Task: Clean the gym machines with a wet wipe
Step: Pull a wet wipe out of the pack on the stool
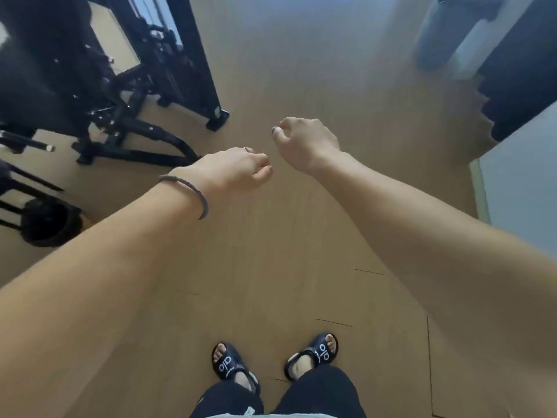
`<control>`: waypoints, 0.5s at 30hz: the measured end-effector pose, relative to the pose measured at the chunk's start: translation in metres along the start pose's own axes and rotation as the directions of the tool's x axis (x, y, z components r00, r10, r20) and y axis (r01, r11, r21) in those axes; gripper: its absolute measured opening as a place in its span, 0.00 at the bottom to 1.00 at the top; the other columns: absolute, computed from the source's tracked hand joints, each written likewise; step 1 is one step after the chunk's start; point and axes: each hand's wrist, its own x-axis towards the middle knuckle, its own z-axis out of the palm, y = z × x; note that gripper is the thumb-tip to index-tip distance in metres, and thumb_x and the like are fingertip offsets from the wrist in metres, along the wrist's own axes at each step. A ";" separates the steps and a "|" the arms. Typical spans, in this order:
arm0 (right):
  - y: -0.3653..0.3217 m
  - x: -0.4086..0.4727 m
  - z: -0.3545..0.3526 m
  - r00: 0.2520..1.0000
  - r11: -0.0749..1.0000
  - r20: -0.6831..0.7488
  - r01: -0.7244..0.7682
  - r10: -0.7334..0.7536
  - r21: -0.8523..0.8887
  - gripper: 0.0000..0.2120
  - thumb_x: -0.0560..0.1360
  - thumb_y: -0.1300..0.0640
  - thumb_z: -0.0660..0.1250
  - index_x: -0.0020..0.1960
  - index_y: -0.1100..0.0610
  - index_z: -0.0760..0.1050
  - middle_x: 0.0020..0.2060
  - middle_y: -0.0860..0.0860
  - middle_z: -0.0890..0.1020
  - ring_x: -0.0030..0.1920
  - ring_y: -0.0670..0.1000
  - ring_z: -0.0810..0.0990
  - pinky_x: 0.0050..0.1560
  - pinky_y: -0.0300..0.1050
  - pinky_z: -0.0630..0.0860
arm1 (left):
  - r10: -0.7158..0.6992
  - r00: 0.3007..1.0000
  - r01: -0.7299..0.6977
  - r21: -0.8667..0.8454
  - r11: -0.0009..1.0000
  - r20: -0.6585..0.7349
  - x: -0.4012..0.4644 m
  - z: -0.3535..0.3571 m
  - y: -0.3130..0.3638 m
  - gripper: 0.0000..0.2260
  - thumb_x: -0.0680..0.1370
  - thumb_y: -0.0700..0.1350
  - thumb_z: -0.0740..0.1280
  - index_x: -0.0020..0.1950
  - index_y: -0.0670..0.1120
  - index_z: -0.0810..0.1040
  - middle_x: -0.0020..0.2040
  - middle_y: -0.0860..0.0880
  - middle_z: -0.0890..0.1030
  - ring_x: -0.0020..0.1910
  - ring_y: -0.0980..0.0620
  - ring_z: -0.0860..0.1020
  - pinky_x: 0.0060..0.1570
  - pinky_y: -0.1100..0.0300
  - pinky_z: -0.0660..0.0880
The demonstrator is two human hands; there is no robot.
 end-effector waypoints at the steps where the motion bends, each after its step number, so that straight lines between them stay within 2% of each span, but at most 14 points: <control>1: -0.030 0.007 0.015 0.999 0.999 0.009 0.036 -0.036 -0.013 0.20 0.82 0.43 0.52 0.66 0.48 0.77 0.60 0.52 0.81 0.61 0.56 0.77 0.55 0.49 0.71 | -0.045 0.999 0.045 -0.014 0.999 -0.003 -0.012 0.002 -0.029 0.17 0.84 0.57 0.49 0.55 0.52 0.74 0.54 0.51 0.73 0.55 0.45 0.75 0.50 0.50 0.71; 4: -0.105 0.023 0.061 0.991 0.991 0.055 0.126 -0.124 -0.045 0.20 0.82 0.44 0.53 0.63 0.50 0.78 0.59 0.52 0.80 0.61 0.56 0.77 0.55 0.51 0.72 | -0.163 0.986 0.162 -0.072 0.984 -0.013 -0.053 0.010 -0.102 0.18 0.83 0.58 0.48 0.58 0.53 0.74 0.56 0.51 0.74 0.55 0.45 0.75 0.55 0.47 0.73; 8: -0.222 0.036 0.131 0.958 0.962 0.143 0.262 -0.250 -0.072 0.15 0.81 0.45 0.52 0.48 0.52 0.75 0.52 0.53 0.76 0.56 0.59 0.77 0.50 0.52 0.71 | -0.342 0.939 0.335 -0.136 0.932 -0.032 -0.112 0.029 -0.218 0.16 0.84 0.59 0.48 0.53 0.54 0.72 0.54 0.52 0.72 0.53 0.44 0.75 0.53 0.49 0.71; 10: -0.271 0.038 0.161 0.941 0.948 0.161 0.312 -0.298 -0.069 0.17 0.81 0.45 0.53 0.53 0.52 0.76 0.53 0.53 0.75 0.56 0.59 0.76 0.50 0.52 0.72 | -0.388 0.921 0.379 -0.159 0.912 -0.026 -0.138 0.037 -0.268 0.16 0.84 0.60 0.47 0.52 0.55 0.71 0.54 0.53 0.72 0.54 0.44 0.74 0.54 0.48 0.72; 13: -0.339 0.039 0.192 0.900 0.915 0.213 0.400 -0.380 -0.058 0.19 0.82 0.45 0.54 0.65 0.50 0.76 0.61 0.53 0.76 0.58 0.58 0.77 0.50 0.50 0.73 | -0.466 0.884 0.452 -0.203 0.869 -0.026 -0.169 0.040 -0.335 0.19 0.83 0.61 0.47 0.54 0.54 0.73 0.55 0.51 0.73 0.54 0.45 0.75 0.56 0.45 0.73; 15: -0.381 0.043 0.207 0.863 0.886 0.256 0.461 -0.435 -0.047 0.18 0.82 0.45 0.54 0.63 0.50 0.76 0.59 0.51 0.77 0.56 0.58 0.77 0.49 0.49 0.74 | -0.514 0.856 0.494 -0.216 0.842 -0.049 -0.185 0.039 -0.375 0.20 0.83 0.61 0.47 0.54 0.53 0.74 0.54 0.50 0.74 0.54 0.45 0.75 0.56 0.44 0.74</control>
